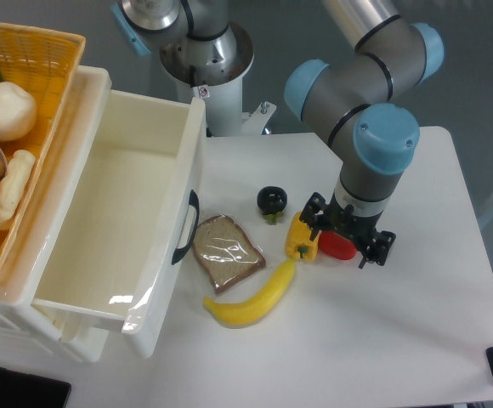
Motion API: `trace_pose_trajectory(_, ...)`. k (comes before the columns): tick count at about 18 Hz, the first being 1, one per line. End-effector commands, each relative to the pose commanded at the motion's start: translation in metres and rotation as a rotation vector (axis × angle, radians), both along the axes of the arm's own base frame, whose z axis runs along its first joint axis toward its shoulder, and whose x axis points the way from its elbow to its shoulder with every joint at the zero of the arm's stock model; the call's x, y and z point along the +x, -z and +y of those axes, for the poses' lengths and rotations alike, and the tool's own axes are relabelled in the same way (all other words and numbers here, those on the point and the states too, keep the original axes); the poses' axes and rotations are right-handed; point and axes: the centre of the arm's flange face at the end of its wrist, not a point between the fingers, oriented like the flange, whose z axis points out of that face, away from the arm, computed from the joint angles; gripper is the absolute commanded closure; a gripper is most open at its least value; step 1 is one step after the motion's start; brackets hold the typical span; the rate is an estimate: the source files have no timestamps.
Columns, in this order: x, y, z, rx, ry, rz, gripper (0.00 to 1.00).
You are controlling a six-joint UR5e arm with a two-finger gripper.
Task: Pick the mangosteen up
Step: 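Raise the gripper from the peppers and move it above the dark mangosteen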
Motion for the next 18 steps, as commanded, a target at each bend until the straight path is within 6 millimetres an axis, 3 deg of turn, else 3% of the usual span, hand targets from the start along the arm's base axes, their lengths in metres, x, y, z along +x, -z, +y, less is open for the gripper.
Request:
trace_pose_trajectory(4,0.002,0.000,-0.001,-0.004,-0.009,-0.004,0.00)
trace_pose_trajectory(6,0.010,0.012,-0.006,-0.020,-0.011,-0.026,0.00)
trace_pose_trajectory(9,0.031,0.019,-0.026,-0.042,-0.023,-0.055,0.00)
trace_pose_trajectory(13,0.055,0.011,-0.066,-0.048,-0.063,-0.069,0.00)
trace_pose_trajectory(18,0.075,0.023,-0.077,-0.085,-0.104,-0.132,0.00)
